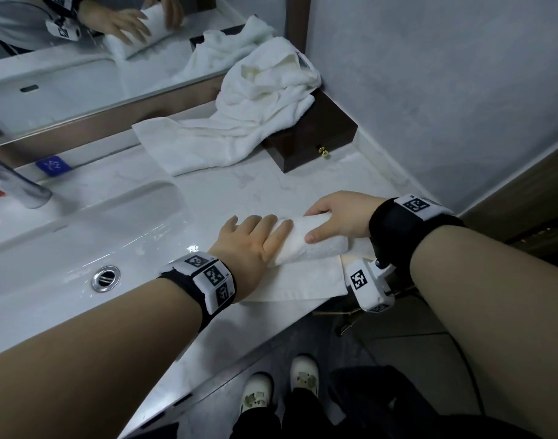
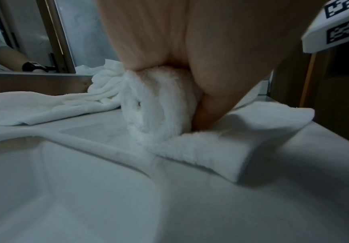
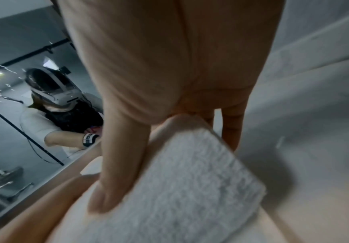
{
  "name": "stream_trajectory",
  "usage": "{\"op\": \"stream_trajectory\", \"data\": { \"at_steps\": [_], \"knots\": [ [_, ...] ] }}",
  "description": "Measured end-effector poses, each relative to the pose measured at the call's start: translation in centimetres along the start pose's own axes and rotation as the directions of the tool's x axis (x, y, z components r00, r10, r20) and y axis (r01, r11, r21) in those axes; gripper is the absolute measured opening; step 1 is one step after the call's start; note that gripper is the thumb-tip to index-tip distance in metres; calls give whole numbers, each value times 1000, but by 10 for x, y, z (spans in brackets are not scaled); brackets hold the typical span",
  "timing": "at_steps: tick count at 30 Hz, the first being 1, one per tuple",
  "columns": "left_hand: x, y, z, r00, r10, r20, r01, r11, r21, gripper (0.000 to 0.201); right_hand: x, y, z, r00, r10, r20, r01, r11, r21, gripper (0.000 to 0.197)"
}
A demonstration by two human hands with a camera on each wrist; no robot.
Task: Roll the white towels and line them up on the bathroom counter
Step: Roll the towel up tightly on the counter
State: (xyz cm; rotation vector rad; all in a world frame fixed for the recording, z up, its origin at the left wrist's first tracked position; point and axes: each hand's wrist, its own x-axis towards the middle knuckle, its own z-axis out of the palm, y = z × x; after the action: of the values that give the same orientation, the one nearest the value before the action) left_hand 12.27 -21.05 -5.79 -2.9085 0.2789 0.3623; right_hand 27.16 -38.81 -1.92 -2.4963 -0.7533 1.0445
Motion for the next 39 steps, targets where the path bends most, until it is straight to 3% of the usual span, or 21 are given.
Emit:
{"op": "stream_trajectory", "data": {
  "at_steps": [5,8,12,18,22,28,33,39],
  "knots": [
    [-4,0,8,996,-2,-84,-4,998,-70,90,3,-6,6,995,25,100,-19,998,-59,39],
    [-6,9,13,987,-33,-156,14,992,-125,87,0,-8,11,994,29,106,-24,999,-49,42],
    [-6,15,15,989,-72,-126,59,992,-108,97,-7,-11,21,998,59,11,-57,993,-103,60],
    [-1,13,8,994,-53,-99,42,993,-113,109,-11,-12,34,992,55,-109,-74,981,-178,69],
    [11,-7,1,990,-78,-114,56,981,-184,95,-7,-9,39,978,38,-207,-76,981,-178,74],
    [23,-38,-5,978,-192,85,209,923,-322,58,-3,-2,54,937,-64,-345,-47,951,-304,74],
    [30,-48,-14,952,-112,286,198,935,-295,60,-11,3,72,860,-179,-477,-27,919,-393,66],
    [34,-55,-18,959,-16,285,112,939,-326,61,-18,-1,86,803,-207,-558,-53,909,-413,61]
  ]
}}
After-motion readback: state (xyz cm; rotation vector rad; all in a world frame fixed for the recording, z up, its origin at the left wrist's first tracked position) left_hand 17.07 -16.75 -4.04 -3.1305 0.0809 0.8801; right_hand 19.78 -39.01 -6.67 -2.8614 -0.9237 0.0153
